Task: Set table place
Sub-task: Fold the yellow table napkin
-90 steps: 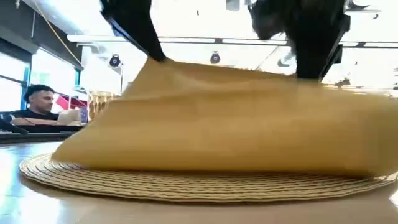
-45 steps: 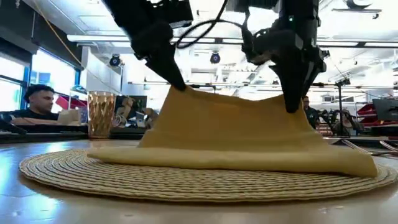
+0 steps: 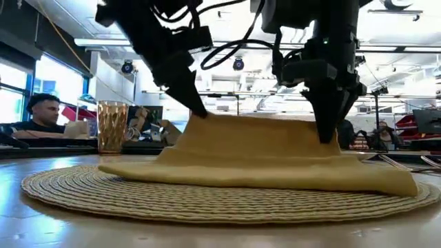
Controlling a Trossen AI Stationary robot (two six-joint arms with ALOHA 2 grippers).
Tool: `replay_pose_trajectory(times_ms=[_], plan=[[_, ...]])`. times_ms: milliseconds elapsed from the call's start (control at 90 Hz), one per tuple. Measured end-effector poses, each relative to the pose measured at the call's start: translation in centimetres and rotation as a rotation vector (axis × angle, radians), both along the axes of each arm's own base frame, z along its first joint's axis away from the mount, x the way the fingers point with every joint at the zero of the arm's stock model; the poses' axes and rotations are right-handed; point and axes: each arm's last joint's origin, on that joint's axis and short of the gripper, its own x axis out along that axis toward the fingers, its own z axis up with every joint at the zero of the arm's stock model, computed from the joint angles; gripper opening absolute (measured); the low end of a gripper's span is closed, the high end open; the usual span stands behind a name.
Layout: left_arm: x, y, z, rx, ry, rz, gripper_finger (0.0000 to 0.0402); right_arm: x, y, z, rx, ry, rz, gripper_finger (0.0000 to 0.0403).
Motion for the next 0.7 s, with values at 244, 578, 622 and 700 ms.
replay_pose_trajectory(times_ms=[244, 578, 622, 700], plan=[[-0.6, 0.5, -0.9, 0.001, 0.03, 0.009, 0.0007, 0.2, -0.1, 0.0, -0.027, -0.03, -0.017, 0.001], [-1.5, 2.2, -0.2, -0.028, 0.083, 0.031, 0.0095, -0.3, 0.0, 1.4, -0.038, 0.013, 0.017, 0.0145], [-1.8, 2.3, 0.6, -0.05, 0.083, 0.018, 0.0106, -0.6, 0.3, 2.3, -0.042, -0.005, 0.078, 0.0156], [-2.4, 2.1, 1.8, -0.165, 0.08, -0.108, 0.0118, -1.0, 1.7, 3.8, -0.043, -0.08, 0.247, 0.0169]])
